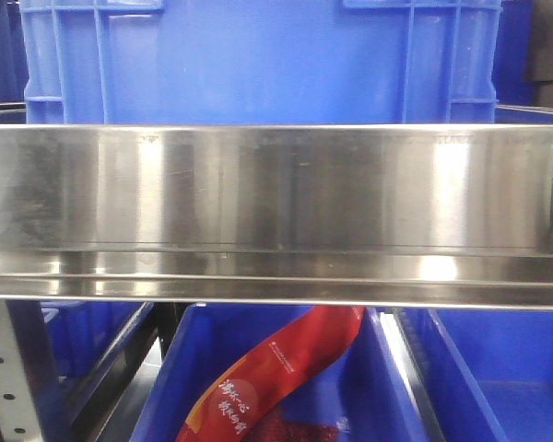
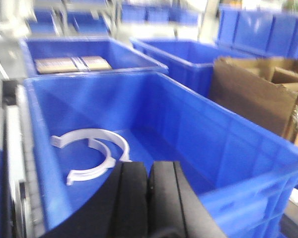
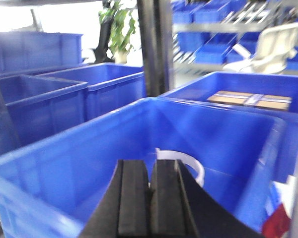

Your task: Grab PVC pipe and place in blue bin

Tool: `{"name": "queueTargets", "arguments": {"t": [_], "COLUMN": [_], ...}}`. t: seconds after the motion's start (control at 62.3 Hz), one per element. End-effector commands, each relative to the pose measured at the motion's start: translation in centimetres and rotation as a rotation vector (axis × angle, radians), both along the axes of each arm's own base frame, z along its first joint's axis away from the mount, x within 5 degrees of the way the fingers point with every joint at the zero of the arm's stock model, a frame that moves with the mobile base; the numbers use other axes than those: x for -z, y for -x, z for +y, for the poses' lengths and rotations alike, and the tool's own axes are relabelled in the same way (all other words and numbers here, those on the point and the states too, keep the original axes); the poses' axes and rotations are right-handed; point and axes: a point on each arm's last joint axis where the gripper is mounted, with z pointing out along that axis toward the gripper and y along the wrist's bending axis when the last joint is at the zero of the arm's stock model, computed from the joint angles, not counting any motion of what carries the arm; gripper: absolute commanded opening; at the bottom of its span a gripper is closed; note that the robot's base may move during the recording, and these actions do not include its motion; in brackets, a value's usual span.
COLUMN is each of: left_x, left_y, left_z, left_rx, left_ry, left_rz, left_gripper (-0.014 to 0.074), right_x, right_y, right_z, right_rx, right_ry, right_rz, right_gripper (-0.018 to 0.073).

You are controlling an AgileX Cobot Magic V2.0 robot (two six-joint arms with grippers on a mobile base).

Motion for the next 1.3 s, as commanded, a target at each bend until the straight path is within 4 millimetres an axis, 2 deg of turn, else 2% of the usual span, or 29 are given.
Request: {"name": "queueTargets", "arguments": {"t": [0.0, 0.145, 0.241, 0.385, 0.562, 0.835, 1.285], "left_x": [1.9, 5.5, 7.2, 8.6, 9.3, 9.5, 9.4], "left_y": [1.7, 3.8, 4.8, 5.9, 6.9, 7.4, 7.4], "left_z": [1.0, 2.4, 3.4, 5.1, 6.5, 7.1, 7.1], "left_rx": [-0.022, -0.055, -0.097, -0.2, -0.314, -0.372, -0.373], "left_ry": [0.04, 0.056, 0.053, 0.049, 0.027, 0.018, 0.02], "left_rz": [-0.095, -0.151, -0.15, -0.164, -0.132, -0.12, -0.125], "left_gripper": [-0.0111, -0.0111, -0.0111, -0.0111, -0.0111, -0.0111, -0.0111], "right_x": [1.2, 3.6, 4.6, 6.8, 9.0, 8.7, 8.6], "right_y": [1.2, 2.3, 3.1, 4.2, 5.7, 7.9, 8.2], "right_z": [-1.4, -3.6, -4.8, -6.2, -6.6, -7.0, -7.1], "right_rx": [0.052, 0.151, 0.209, 0.283, 0.281, 0.282, 0.282], "right_ry": [-0.02, -0.018, -0.013, 0.008, 0.019, -0.011, -0.015], "right_rz": [-0.053, -0.052, -0.046, 0.0, 0.062, -0.021, -0.034], "right_gripper": [-0.0169, -0.0169, -0.0169, -0.0169, -0.0169, -0.0169, -0.0169]}}
